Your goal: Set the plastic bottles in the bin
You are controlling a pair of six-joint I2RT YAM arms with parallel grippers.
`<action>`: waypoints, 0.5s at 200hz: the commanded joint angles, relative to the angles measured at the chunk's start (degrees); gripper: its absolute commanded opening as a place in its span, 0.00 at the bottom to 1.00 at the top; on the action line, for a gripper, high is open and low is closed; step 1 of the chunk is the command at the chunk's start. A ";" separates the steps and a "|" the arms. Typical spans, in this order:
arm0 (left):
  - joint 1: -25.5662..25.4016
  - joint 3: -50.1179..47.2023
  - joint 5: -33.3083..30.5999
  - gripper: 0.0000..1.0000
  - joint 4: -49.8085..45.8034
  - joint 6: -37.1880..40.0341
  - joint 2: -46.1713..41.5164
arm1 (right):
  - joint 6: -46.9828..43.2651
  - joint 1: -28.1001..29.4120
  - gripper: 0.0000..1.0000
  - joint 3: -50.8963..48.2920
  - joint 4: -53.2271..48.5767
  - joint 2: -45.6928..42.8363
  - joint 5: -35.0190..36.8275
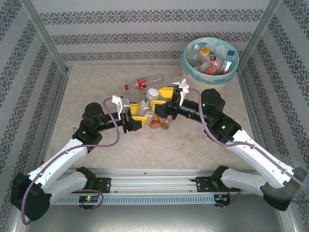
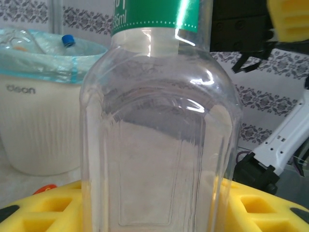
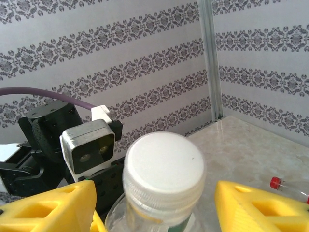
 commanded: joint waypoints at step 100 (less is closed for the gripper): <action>-4.28 1.06 4.06 0.53 0.43 3.14 -0.37 | -4.76 3.14 0.33 1.09 0.32 0.20 1.40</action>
